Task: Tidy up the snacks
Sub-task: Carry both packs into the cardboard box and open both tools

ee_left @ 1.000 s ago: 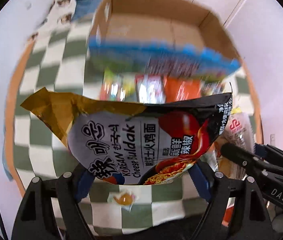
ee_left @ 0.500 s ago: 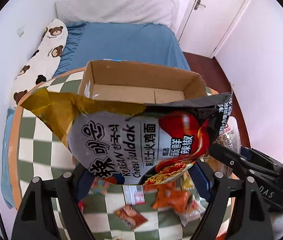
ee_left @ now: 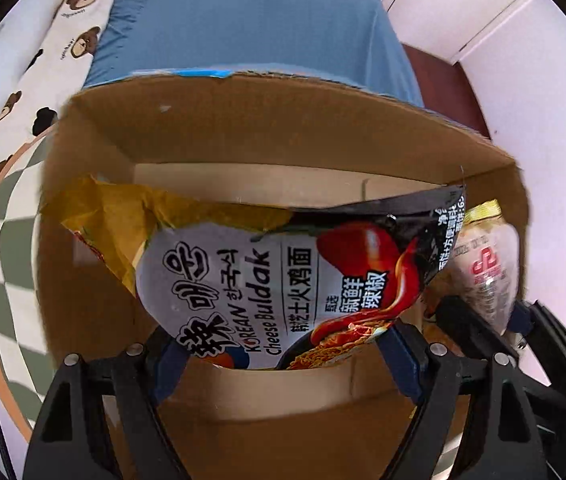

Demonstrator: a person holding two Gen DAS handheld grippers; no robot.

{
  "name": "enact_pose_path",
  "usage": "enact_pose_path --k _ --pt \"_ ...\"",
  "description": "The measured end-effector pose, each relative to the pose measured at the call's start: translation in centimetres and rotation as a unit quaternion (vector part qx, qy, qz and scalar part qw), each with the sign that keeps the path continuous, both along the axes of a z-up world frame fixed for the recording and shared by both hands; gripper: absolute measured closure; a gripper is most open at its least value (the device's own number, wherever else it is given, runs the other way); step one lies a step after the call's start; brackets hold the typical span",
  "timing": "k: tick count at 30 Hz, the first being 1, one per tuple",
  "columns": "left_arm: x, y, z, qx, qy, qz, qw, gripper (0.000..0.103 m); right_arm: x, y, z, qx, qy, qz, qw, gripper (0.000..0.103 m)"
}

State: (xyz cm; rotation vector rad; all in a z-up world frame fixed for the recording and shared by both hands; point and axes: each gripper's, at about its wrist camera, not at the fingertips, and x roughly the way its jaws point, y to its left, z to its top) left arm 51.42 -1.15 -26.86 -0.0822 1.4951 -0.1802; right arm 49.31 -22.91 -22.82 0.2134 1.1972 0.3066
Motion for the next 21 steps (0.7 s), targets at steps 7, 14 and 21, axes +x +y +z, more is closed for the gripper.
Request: enact_pose_path --k 7,14,21 --pt "2.4 0.0 -2.6 0.008 0.03 0.011 0.9995 0.019 4.6 -0.3 -4.4 0.006 0.042 -0.002 0.999 0.02" --pt "0.6 0.3 -1.4 0.012 -0.001 0.011 0.9999 0.019 5.0 -0.8 -4.9 -0.005 0.038 -0.006 0.999 0.017" --pt "-2.4 1.6 2.4 0.01 -0.054 0.041 0.9976 0.019 2.3 -1.8 -3.0 -0.029 0.019 -0.024 0.999 0.017"
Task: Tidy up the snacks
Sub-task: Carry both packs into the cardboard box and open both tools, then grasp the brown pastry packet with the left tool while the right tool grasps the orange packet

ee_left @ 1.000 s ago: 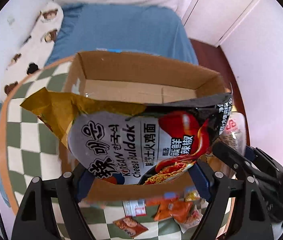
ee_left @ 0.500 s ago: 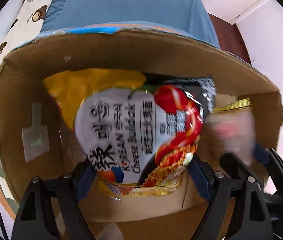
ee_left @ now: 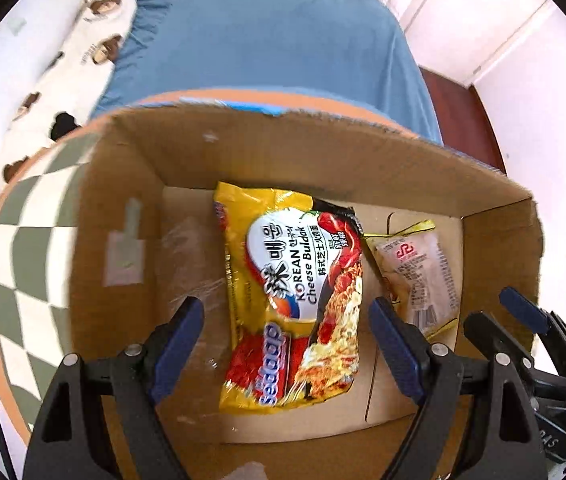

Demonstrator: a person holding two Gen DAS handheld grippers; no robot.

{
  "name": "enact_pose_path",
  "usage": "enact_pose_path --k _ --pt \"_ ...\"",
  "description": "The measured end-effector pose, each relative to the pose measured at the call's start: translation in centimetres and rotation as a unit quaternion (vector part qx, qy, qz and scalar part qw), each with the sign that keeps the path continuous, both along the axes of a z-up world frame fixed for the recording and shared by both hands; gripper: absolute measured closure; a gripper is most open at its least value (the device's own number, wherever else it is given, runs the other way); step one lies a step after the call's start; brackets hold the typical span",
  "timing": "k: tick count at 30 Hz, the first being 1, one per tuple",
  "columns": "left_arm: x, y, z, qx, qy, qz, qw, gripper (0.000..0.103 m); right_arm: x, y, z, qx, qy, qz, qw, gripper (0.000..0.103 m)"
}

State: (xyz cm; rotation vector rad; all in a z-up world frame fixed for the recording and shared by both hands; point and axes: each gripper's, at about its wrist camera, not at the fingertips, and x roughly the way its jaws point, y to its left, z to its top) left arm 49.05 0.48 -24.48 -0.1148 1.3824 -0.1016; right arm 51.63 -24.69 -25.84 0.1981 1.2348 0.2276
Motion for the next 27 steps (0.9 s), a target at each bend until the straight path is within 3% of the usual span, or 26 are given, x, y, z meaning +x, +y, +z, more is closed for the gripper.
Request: enact_pose_path --k 10,22,27 --pt "-8.0 0.9 5.2 0.027 -0.106 0.014 0.9939 0.019 -7.0 1.0 3.8 -0.027 -0.041 -0.012 0.999 0.017" --pt "-16.4 0.4 11.3 0.047 -0.187 0.013 0.9812 0.019 -17.3 1.1 11.9 -0.054 -0.147 -0.017 0.988 0.017" --pt "-19.2 0.2 12.7 0.038 -0.198 0.011 0.9793 0.019 -20.9 0.7 13.9 -0.041 -0.156 -0.022 0.987 0.017"
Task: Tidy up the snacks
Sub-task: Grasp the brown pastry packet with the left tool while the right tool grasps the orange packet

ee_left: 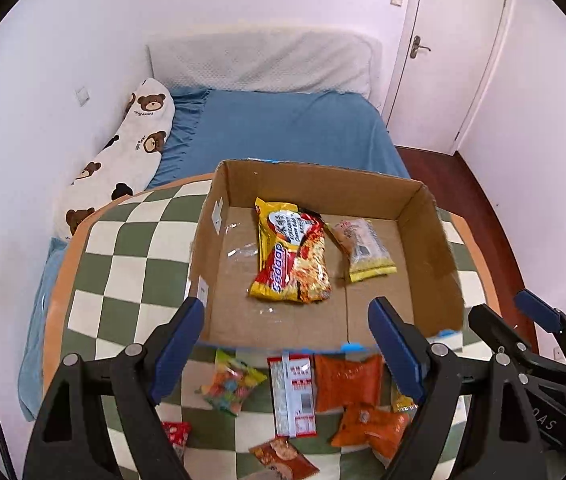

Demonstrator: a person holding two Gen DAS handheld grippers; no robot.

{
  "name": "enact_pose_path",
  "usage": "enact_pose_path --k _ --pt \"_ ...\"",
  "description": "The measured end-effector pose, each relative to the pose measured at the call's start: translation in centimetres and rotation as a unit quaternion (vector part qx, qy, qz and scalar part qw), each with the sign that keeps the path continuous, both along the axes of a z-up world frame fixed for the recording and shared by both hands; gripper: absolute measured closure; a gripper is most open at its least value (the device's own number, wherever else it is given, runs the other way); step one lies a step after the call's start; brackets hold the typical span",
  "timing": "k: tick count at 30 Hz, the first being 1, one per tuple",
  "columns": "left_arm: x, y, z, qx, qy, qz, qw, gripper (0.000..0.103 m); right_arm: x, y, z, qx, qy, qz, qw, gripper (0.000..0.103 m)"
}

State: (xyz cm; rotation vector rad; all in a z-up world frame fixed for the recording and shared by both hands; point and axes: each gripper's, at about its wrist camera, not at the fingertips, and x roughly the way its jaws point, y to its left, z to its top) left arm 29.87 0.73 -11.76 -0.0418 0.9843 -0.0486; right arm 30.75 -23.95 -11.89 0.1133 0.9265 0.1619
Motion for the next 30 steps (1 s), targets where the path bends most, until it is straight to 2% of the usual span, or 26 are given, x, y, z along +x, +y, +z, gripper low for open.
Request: enact_pose_path --k 2,5,9,11,14,15,16,18,20,23,25,27,28,29,30 --pt "-1.4 0.0 0.1 -0.006 0.001 0.001 1.0 0.019 -1.1 -0.1 0.2 0.003 0.007 -0.002 1.0 0.017" --pt "-3.1 0.4 -0.8 -0.018 0.02 0.005 0.9996 0.019 -2.7 -0.6 -0.9 0.012 0.041 0.001 0.999 0.017" --pt "-5.0 1.0 -4.8 -0.021 0.083 0.017 0.9962 0.019 -4.2 -1.2 -4.3 0.02 0.1 0.007 0.995 0.017" --pt "-5.8 1.5 -8.4 -0.034 0.14 0.029 0.9892 0.019 -4.5 -1.1 -7.3 0.018 0.143 0.026 0.989 0.017" --pt "-6.8 2.1 -14.1 -0.066 0.219 0.05 0.9722 0.019 -4.5 0.1 -12.0 0.018 0.218 0.093 0.971 0.017" --pt "-7.1 2.3 -16.5 -0.08 0.252 0.06 0.9626 0.02 -4.6 0.7 -13.6 0.002 0.238 0.118 0.964 0.017" --pt "-7.6 2.3 -18.4 -0.086 0.271 0.065 0.9566 0.02 -4.6 1.4 -15.2 -0.019 0.252 0.146 0.956 0.017" --pt "-7.9 2.1 -21.4 -0.092 0.306 0.077 0.9444 0.02 -4.6 2.6 -17.8 -0.064 0.273 0.193 0.94 0.017" --pt "-8.1 1.9 -24.4 -0.105 0.343 0.088 0.9291 0.02 -4.5 3.4 -19.3 -0.091 0.28 0.229 0.928 0.017" --pt "-8.2 1.5 -27.6 -0.115 0.378 0.104 0.9127 0.021 -4.3 4.6 -20.9 -0.131 0.284 0.289 0.905 0.017" --pt "-8.1 1.2 -29.0 -0.117 0.385 0.113 0.9082 0.021 -4.0 5.1 -21.9 -0.144 0.288 0.317 0.892 0.017" --pt "-7.9 0.7 -29.7 -0.11 0.387 0.117 0.908 0.021 -3.8 5.4 -22.8 -0.149 0.298 0.333 0.882 0.018" --pt "-7.9 0.5 -29.7 -0.102 0.38 0.116 0.912 0.025 -3.8 5.5 -23.2 -0.151 0.303 0.338 0.878 0.02" --pt "-7.9 0.2 -29.4 -0.084 0.368 0.112 0.9191 0.039 -3.9 5.4 -23.5 -0.148 0.309 0.338 0.877 0.03" --pt "-7.9 -0.1 -29.2 -0.073 0.36 0.103 0.9244 0.045 -4.0 5.3 -23.8 -0.142 0.317 0.33 0.878 0.033"
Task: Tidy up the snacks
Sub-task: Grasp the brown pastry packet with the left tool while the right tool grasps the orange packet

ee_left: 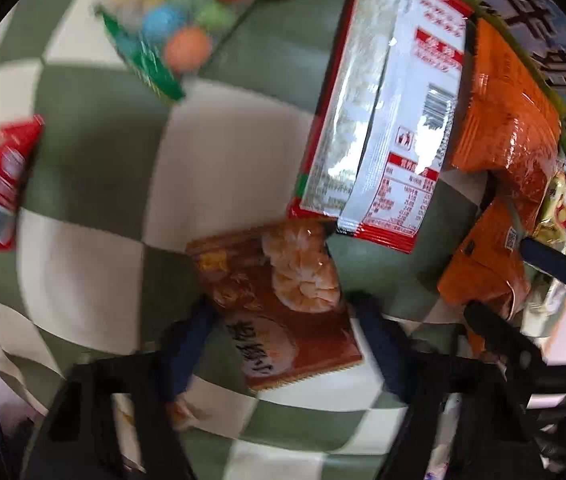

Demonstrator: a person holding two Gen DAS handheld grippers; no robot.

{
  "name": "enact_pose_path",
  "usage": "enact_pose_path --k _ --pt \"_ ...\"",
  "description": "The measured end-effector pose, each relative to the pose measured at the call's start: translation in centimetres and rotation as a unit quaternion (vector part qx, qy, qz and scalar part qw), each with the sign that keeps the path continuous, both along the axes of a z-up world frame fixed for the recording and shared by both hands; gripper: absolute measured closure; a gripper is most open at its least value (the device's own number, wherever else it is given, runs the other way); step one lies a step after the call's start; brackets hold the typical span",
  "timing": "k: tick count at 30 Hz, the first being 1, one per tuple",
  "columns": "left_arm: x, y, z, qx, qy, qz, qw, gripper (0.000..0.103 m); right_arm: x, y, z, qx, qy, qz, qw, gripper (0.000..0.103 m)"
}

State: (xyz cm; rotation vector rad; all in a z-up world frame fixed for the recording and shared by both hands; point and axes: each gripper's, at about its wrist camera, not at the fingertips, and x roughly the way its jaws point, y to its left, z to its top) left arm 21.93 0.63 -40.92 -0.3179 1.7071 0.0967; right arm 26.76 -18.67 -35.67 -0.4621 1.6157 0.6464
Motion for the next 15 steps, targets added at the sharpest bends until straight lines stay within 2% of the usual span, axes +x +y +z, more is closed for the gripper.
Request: enact_pose_path --k 2,4,6,7,9,10,11,13,14,15 --pt "-0.3 -0.2 0.4 0.005 -0.006 -0.023 0.9997 0.047 -0.1 -0.5 -0.4 0.001 0.014 -0.035 0.999 0.045" --pt "-0.8 0.2 0.8 0.028 -0.012 -0.043 0.9986 0.048 -0.1 -1.6 -0.5 0.009 0.033 -0.108 0.994 0.046" --pt "-1.1 0.4 1.1 0.07 -0.022 -0.076 0.9944 0.048 -0.5 -3.1 -1.1 0.009 0.067 -0.193 0.979 0.046" --pt "-1.3 0.6 1.2 0.097 -0.03 -0.099 0.9899 0.048 -1.0 -3.9 -1.3 0.025 0.082 -0.235 0.968 0.046" --pt "-1.4 0.9 1.0 0.116 -0.033 -0.122 0.9851 0.048 -2.0 -4.7 -2.0 0.049 0.119 -0.293 0.947 0.046" --pt "-1.3 1.3 0.8 0.108 -0.03 -0.127 0.9855 0.047 -2.5 -4.9 -2.3 0.06 0.135 -0.312 0.939 0.045" --pt "-1.2 1.5 0.7 0.097 -0.028 -0.125 0.987 0.046 -2.9 -4.9 -2.5 0.061 0.141 -0.318 0.936 0.042" --pt "-0.8 2.5 0.3 0.054 -0.014 -0.097 0.9937 0.037 -3.1 -4.6 -2.2 0.054 0.118 -0.315 0.94 0.035" --pt "-0.5 3.2 0.1 0.027 -0.007 -0.073 0.997 0.029 -3.1 -4.6 -1.9 0.052 0.106 -0.318 0.941 0.032" --pt "-0.3 3.8 0.0 0.005 -0.002 -0.047 0.9989 0.027 -3.0 -4.6 -1.6 0.051 0.096 -0.321 0.941 0.031"
